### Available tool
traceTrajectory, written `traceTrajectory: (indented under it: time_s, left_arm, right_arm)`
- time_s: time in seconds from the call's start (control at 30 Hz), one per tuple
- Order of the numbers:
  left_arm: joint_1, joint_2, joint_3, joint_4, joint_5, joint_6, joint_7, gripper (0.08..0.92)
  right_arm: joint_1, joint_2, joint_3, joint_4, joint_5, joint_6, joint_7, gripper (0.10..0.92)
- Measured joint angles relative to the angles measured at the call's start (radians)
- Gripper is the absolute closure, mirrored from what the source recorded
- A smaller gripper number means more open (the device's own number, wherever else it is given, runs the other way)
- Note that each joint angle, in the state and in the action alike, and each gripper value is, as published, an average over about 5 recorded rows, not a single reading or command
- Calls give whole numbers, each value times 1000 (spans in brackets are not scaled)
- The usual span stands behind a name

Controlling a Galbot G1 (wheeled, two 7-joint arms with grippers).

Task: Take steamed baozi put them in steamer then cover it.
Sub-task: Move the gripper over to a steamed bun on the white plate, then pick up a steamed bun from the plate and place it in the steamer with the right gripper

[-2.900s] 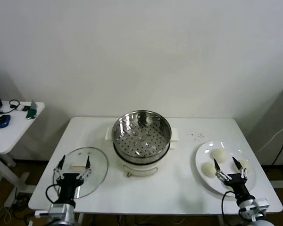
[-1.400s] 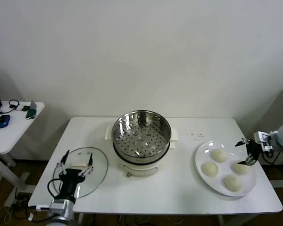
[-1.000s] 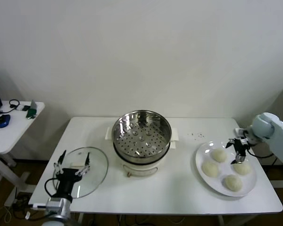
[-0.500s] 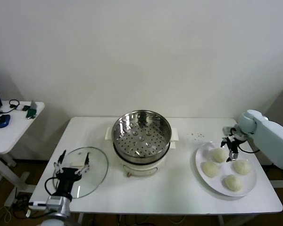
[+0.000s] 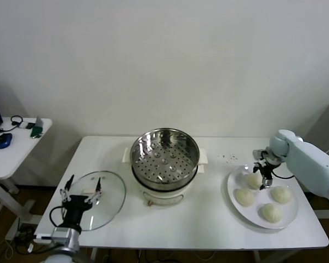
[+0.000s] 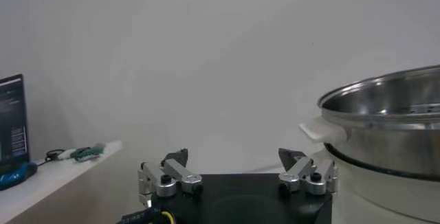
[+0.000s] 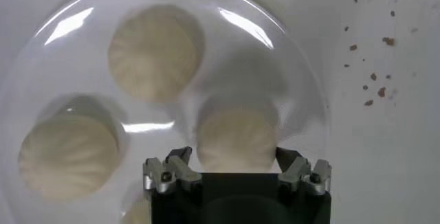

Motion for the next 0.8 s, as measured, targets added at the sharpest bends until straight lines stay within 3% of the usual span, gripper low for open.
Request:
traceTrajectory:
  time_s: [0.47,0.8]
  left_arm:
    - [10,3,-1,-8,0,-1,6,177]
    - [22,7,-1,-18,-4,-2,6,177]
  right_arm:
    - [33,-3,-21,12,24,18,-8,352]
    - [210,5,-177,80,142,39,-24,350]
